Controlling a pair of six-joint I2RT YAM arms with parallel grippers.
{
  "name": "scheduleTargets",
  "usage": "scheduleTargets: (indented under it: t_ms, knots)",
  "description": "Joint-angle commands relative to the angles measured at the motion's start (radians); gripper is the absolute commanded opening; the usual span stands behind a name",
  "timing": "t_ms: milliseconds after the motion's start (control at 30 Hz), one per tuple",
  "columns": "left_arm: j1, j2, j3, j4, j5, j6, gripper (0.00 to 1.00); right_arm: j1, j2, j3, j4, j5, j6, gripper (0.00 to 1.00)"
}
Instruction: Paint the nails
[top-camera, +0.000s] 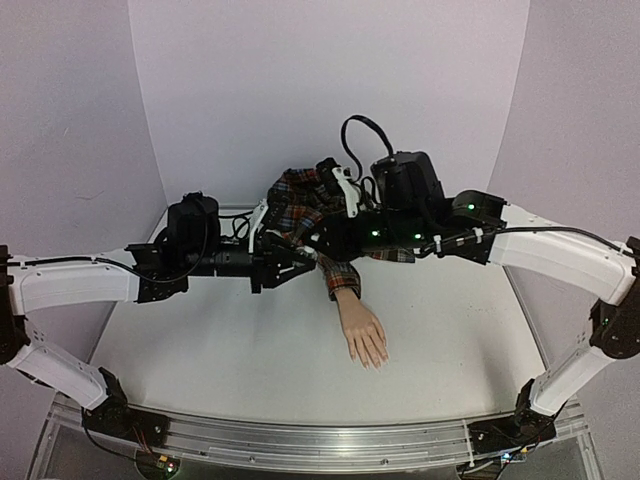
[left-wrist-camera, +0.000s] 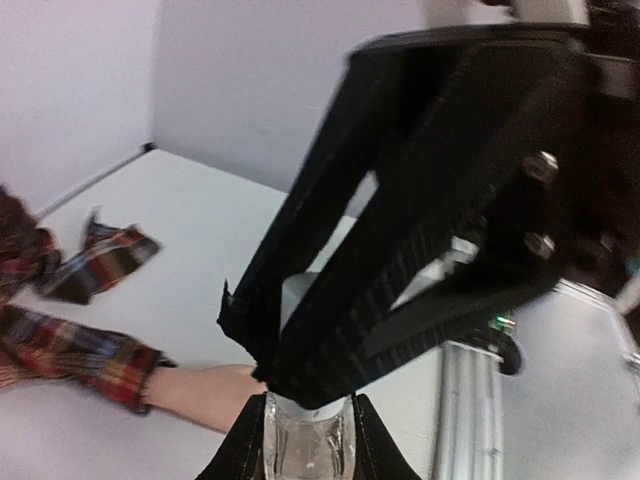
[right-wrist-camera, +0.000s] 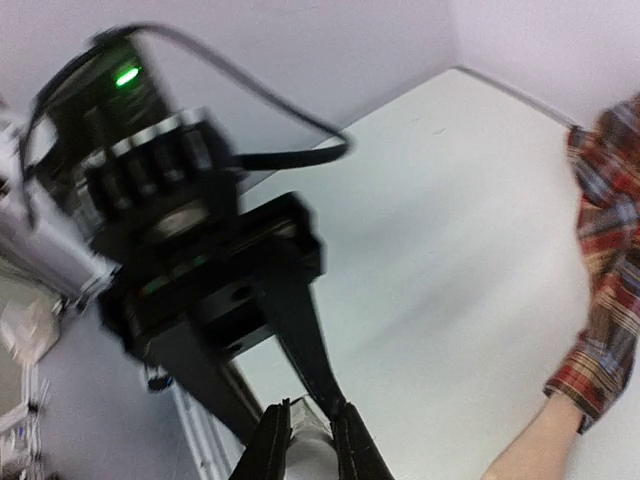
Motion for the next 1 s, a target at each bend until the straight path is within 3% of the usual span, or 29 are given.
scheduleTargets:
  t_ms: [0, 167, 300, 500, 700, 833, 967]
  knots:
    - [0.020, 0.085, 0.162, -0.061, -0.641, -0.069, 0.00, 0.091, 0.161, 0.149, -0.250, 0.620, 0.352, 0.00]
    - [0.020, 0.079, 0.108, 0.042, -0.479, -0.054, 0.00, 0.110, 0.211, 0.231, -0.283, 0.661, 0.363, 0.00]
    - [0.020, 0.048, 0.060, 0.061, -0.332, 0.005, 0.00, 0.081, 0.180, 0.200, -0.239, 0.496, 0.272, 0.00]
    - [0.020, -0.005, 0.007, 0.039, 0.055, 0.104, 0.00, 0.005, 0.044, 0.085, -0.136, 0.080, 0.087, 0.35]
    - [0.020, -0.006, 0.061, -0.117, 0.395, 0.230, 0.00, 0.002, -0.062, 0.010, -0.130, -0.236, -0.082, 0.53]
    - [0.020, -0.001, 0.081, -0.134, 0.491, 0.231, 0.00, 0.002, -0.108, -0.038, -0.128, -0.333, -0.131, 0.54]
    - [0.020, 0.011, 0.100, -0.129, 0.530, 0.209, 0.00, 0.001, -0.114, -0.046, -0.127, -0.404, -0.141, 0.48]
